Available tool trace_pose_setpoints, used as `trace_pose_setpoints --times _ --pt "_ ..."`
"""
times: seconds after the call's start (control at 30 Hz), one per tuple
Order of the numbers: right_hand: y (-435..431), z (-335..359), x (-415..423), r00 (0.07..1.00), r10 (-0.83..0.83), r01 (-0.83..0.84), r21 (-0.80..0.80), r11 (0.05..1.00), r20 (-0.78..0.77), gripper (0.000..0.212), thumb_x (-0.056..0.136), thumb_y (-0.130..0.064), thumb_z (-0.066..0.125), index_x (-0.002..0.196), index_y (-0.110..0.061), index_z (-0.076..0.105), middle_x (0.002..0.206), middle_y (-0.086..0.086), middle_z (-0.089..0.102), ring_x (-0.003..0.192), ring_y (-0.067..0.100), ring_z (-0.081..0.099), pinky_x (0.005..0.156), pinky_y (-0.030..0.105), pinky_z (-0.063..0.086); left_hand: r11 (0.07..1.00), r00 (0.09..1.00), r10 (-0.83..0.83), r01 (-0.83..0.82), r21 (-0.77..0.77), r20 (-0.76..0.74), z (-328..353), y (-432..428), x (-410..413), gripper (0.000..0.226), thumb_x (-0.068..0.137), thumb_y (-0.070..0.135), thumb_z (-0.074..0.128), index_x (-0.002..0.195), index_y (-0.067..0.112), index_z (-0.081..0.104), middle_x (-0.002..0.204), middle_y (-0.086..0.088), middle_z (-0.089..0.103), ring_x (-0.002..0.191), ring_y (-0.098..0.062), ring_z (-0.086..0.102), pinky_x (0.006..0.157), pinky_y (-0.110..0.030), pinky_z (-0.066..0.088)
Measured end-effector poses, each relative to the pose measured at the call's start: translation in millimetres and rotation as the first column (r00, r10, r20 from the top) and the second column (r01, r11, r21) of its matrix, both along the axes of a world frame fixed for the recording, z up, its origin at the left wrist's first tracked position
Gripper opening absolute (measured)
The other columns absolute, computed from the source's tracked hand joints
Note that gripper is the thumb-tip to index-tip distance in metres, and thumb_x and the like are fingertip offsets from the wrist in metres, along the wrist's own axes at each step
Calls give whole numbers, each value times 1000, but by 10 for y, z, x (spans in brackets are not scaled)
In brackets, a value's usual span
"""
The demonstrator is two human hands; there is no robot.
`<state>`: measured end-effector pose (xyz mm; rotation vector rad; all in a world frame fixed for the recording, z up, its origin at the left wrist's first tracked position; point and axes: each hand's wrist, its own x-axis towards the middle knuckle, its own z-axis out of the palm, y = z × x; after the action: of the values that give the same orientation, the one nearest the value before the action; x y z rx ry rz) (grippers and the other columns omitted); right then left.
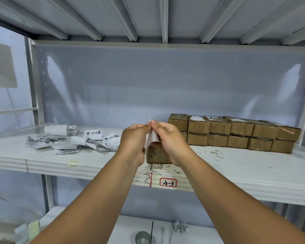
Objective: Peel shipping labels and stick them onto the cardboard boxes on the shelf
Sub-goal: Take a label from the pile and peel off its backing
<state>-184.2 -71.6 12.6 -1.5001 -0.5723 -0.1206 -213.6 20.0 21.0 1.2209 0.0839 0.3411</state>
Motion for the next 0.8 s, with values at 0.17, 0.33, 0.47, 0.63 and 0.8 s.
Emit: trace_pose_setpoints --times 0.17,0.33,0.47,0.63,0.8 --pt "-20 -60 13 987 -140 150 -139 979 76 35 98 -25 48 77 0 61 70 11 48 66 20 42 62 29 34 975 992 115 -121 187 42 -46 7 65 18 92 17 59 76 9 55 73 -6 59 70 -20 56 57 -25 41" --pt "-64 -30 -3 967 -198 229 -205 952 162 43 97 -22 49 58 -3 44 60 8 33 57 18 30 56 29 25 948 984 158 -176 264 88 -46 53 104 21 90 12 62 70 9 56 71 -5 59 67 -18 56 64 -25 46" --pt "-72 -15 52 939 -235 301 -269 915 252 45 94 -22 50 51 -14 40 57 8 38 59 19 41 58 42 44 920 974 193 -222 323 120 -18 109 121 23 89 13 63 68 11 55 75 -6 60 72 -21 57 71 -30 47" --pt "-62 -19 44 916 -276 353 -255 900 290 39 92 -17 50 55 -4 43 61 11 36 60 19 37 59 36 39 908 963 229 -264 326 141 -16 103 126 22 89 14 63 69 11 53 74 -4 57 72 -21 54 69 -30 46" --pt "-55 -32 -41 907 -313 381 -230 896 281 41 92 -14 48 53 -11 35 58 7 30 56 16 28 57 29 22 886 945 257 -314 340 201 -60 87 106 23 89 16 62 68 13 53 78 -6 58 72 -21 53 70 -33 46"
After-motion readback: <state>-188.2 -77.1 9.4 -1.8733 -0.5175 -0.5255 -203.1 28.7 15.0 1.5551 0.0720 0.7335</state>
